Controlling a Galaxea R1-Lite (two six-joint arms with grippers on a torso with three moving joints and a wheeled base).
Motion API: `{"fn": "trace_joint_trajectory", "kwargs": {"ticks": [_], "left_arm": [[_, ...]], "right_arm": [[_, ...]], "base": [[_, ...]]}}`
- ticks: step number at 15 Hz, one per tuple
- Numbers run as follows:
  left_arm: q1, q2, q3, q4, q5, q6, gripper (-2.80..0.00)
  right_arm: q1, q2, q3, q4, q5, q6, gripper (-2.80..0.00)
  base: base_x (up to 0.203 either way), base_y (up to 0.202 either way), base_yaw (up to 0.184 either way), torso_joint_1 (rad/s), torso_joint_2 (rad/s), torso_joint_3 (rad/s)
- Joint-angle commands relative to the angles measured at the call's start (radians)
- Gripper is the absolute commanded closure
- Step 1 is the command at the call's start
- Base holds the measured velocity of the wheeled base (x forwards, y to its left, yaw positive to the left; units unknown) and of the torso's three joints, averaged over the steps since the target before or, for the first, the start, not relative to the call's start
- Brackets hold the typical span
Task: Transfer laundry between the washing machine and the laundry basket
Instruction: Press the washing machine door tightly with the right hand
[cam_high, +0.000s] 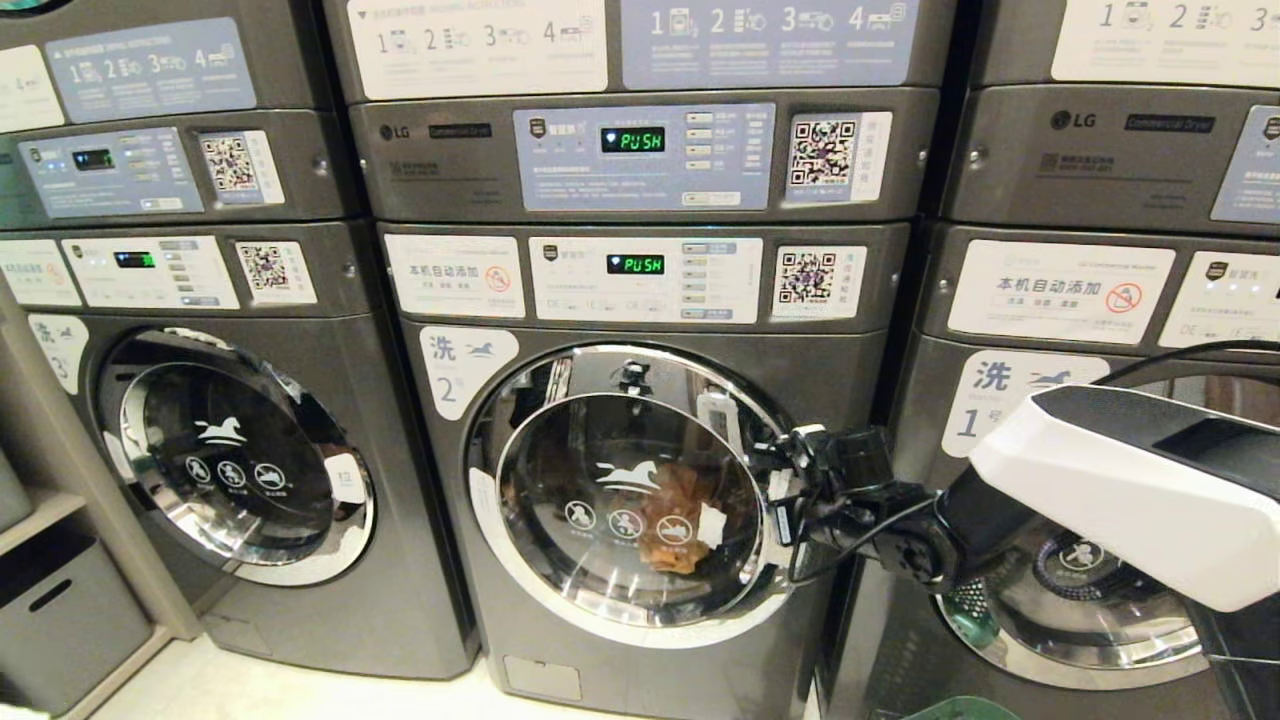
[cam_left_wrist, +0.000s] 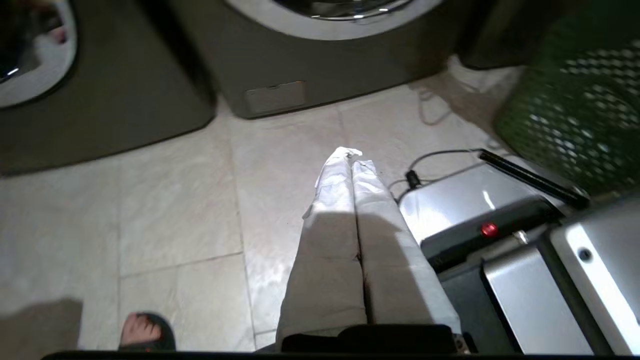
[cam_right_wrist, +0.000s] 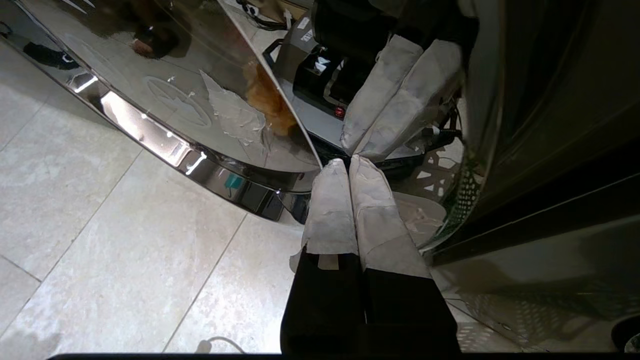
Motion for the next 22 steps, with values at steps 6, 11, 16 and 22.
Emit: {"fn": "trace_joint_trajectory", "kwargs": {"ticks": [6,11,16,22], "left_arm": [[0.087,-0.12,0.096,0.076,-0.082,0.003,0.0],[0.482,-0.127,0.07,0.145,-0.076,0.063,0.0],[0.749,-0.355,0.06,0.176,-0.122,0.134,0.0],[0.778,-0.357,0.056,0.198,-0.139,0.151,0.0]], "right_arm": [[-0.002,0.058,-0.053,-0.017,-0.024,-0.002,0.0],[-0.011,0.107,-0.096,-0.016,-0.024,-0.003,0.0],[-0.013,0.136,-0.158,-0.016,-0.047,-0.003,0.0],[-0.066,0.224,-0.284,-0.016,-0.08,-0.003,0.0]], "base": [[0.0,0.0,0.0,0.0,0.0,0.0],[0.0,0.0,0.0,0.0,0.0,0.0],[0.0,0.0,0.0,0.0,0.0,0.0],[0.0,0.0,0.0,0.0,0.0,0.0]]}}
